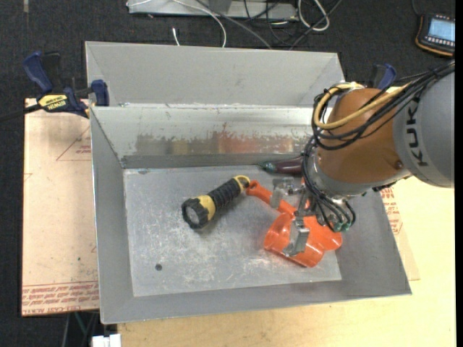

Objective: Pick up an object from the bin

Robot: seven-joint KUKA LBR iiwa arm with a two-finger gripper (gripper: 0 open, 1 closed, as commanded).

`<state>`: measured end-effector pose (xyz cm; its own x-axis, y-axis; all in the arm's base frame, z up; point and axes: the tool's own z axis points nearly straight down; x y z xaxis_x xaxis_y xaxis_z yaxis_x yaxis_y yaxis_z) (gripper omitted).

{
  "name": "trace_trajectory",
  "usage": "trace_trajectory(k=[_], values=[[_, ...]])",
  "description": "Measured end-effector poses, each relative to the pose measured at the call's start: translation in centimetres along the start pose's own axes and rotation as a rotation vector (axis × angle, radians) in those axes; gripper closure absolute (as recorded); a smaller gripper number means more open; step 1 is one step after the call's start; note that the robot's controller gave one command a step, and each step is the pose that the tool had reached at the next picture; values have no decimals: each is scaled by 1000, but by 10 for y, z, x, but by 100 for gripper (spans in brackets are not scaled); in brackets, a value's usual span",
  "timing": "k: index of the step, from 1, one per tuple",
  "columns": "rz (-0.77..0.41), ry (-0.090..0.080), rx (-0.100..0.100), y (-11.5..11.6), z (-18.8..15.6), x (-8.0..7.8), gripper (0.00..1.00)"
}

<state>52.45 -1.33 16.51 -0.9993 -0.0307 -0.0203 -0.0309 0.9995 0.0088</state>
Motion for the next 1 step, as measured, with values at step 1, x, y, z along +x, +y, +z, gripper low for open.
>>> trace_trajectory(k=[1], values=[[-110, 5, -1, -14, 17, 1, 0]])
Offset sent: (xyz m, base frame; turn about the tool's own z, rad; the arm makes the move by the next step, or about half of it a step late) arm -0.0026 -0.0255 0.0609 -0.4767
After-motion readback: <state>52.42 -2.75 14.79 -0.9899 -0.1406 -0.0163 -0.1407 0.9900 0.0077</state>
